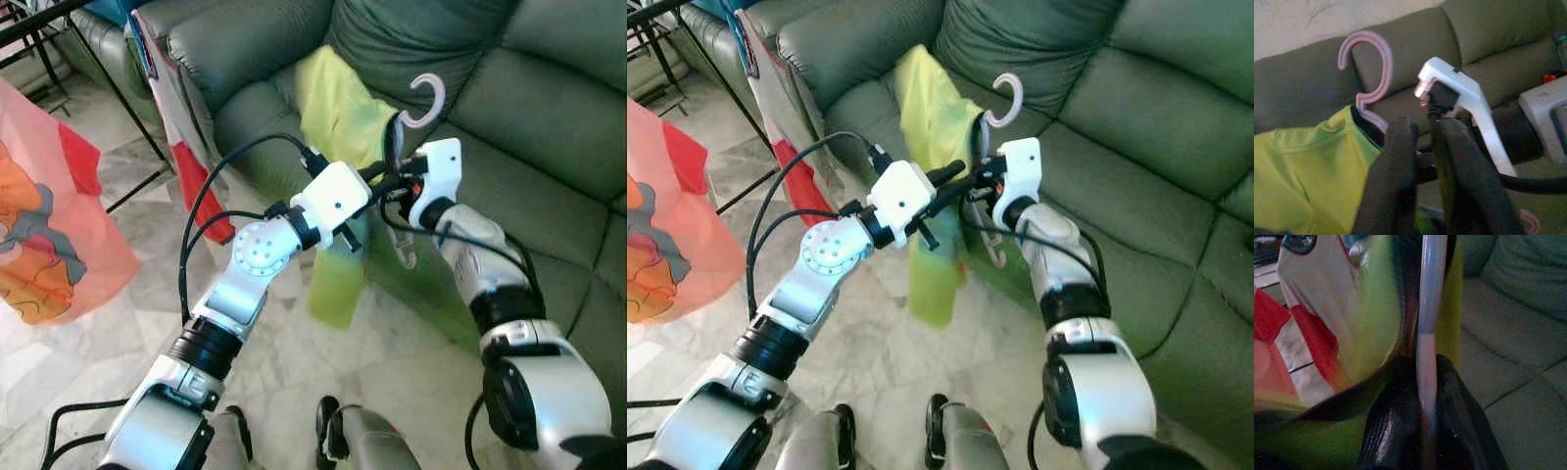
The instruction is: Hang hanger
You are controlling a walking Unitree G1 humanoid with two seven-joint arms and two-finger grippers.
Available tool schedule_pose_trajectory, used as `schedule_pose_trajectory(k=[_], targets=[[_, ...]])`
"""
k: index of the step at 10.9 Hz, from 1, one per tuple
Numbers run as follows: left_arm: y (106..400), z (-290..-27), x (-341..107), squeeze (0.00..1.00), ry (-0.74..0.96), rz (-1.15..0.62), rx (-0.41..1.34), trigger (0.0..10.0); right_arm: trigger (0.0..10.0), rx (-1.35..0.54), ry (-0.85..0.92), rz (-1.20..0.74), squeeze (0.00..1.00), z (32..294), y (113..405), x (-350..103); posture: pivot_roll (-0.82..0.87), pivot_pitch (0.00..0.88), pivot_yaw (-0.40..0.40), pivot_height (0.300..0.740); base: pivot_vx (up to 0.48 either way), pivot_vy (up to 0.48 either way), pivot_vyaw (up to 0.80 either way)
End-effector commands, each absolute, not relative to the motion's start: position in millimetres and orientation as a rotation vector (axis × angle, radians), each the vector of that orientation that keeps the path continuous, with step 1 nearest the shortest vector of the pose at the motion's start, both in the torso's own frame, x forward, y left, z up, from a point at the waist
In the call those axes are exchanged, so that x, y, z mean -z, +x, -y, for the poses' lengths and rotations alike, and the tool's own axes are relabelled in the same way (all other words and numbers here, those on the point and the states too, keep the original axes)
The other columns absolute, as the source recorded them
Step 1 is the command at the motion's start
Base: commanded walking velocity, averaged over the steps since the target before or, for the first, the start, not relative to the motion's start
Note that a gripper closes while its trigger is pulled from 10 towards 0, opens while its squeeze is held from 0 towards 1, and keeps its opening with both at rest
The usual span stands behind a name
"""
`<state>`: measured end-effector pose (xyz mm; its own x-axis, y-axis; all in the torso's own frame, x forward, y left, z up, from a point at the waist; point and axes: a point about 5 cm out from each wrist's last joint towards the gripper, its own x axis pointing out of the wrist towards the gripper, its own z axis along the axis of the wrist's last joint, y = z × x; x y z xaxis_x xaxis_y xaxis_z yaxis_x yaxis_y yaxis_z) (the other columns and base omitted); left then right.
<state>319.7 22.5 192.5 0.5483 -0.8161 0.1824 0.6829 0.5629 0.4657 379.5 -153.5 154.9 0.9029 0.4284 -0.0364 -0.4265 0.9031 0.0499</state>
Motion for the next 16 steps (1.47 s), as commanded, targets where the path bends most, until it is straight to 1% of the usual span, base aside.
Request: schedule_pose_trajectory(k=[1,3,4,5,6,7,8,9,10,11,12,13,16], targets=[[319,-21,-182,1.00,0.372,0.350,0.932,10.0,10.0,-0.510,0.006,0.101,0.00,145,378,-177,-0.11,0.188,-0.041,0.740,0.000,0.000,0.00],[321,-24,-180,1.00,0.372,0.348,0.907,10.0,10.0,-0.523,-0.055,0.185,0.00,144,371,-175,-0.11,0.187,-0.041,0.740,0.000,0.000,0.00],[321,-24,-179,1.00,0.366,0.344,0.899,10.0,10.0,-0.520,-0.055,0.201,0.00,145,370,-175,-0.11,0.188,-0.040,0.740,0.000,0.000,0.00],[322,-29,-178,1.00,0.368,0.352,0.862,10.0,10.0,-0.541,-0.095,0.211,0.00,147,366,-172,-0.11,0.188,-0.040,0.740,0.000,0.000,0.00],[324,-38,-179,1.00,0.382,0.368,0.817,10.0,10.0,-0.575,-0.150,0.207,0.00,151,361,-169,-0.11,0.188,-0.040,0.740,0.000,0.000,0.00],[329,-56,-179,1.00,0.424,0.391,0.753,10.0,10.0,-0.617,-0.213,0.182,0.00,164,355,-164,-0.11,0.189,-0.037,0.740,0.000,0.000,0.00],[330,-65,-180,1.00,0.446,0.403,0.729,10.0,10.0,-0.625,-0.265,0.163,0.00,174,353,-162,-0.11,0.189,-0.037,0.740,0.000,0.000,0.00],[331,-80,-180,1.00,0.560,0.446,0.705,10.0,10.0,-0.686,-0.292,0.108,0.00,189,348,-160,-0.11,0.189,-0.037,0.740,0.000,0.000,0.00],[332,-84,-179,1.00,0.600,0.454,0.708,10.0,10.0,-0.705,-0.312,0.093,0.00,193,346,-159,-0.11,0.191,-0.034,0.740,0.000,0.000,0.00],[334,-101,-172,1.00,0.754,0.453,0.702,10.0,10.0,-0.783,-0.378,0.032,0.00,207,341,-157,-0.11,0.191,-0.034,0.740,0.000,0.000,0.00],[335,-110,-168,1.00,0.815,0.441,0.712,10.0,10.0,-0.817,-0.425,0.008,0.00,212,338,-156,-0.11,0.191,-0.034,0.740,0.000,0.000,0.00],[333,-121,-159,1.00,0.927,0.420,0.762,10.0,10.0,-0.872,-0.454,-0.022,0.00,215,335,-155,-0.11,0.194,-0.032,0.740,0.000,0.000,0.00],[337,-134,-154,1.00,1.073,0.394,0.797,10.0,10.0,-1.066,-0.512,-0.112,0.00,208,318,-143,-0.10,0.194,-0.030,0.740,0.000,0.000,0.00]])
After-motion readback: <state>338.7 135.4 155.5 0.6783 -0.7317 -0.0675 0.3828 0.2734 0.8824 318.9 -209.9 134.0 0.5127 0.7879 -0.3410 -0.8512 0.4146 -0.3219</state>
